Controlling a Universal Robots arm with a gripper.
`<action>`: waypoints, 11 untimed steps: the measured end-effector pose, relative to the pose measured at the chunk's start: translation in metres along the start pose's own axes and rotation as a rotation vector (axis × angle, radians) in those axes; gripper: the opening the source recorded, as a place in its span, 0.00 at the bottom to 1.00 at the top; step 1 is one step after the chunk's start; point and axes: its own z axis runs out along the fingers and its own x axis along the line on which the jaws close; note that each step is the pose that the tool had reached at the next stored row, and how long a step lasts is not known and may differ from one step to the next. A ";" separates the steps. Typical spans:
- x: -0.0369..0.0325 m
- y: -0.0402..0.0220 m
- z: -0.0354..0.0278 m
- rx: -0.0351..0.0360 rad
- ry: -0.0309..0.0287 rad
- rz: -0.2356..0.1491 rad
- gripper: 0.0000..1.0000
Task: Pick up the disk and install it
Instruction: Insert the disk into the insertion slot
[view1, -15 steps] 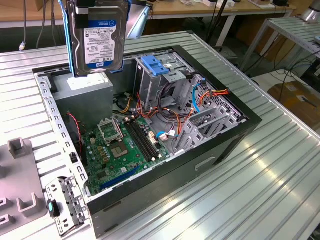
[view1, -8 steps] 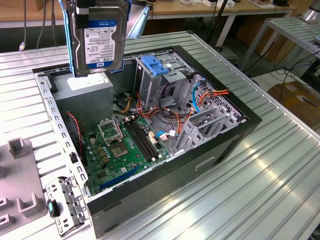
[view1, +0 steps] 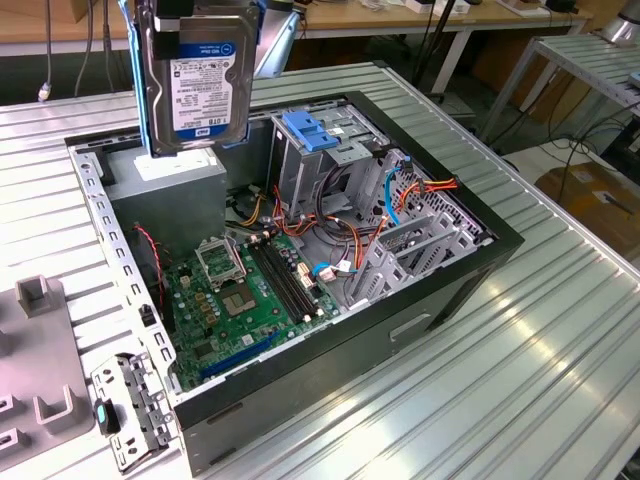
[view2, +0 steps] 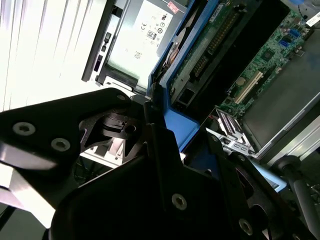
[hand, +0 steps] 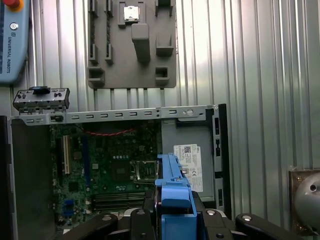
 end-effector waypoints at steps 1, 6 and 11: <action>0.0005 0.0000 0.0000 0.0000 0.0000 0.000 0.37; 0.0050 -0.0003 0.0000 0.0000 0.0000 0.000 0.37; 0.0077 -0.0005 0.0000 0.0000 0.0000 0.000 0.37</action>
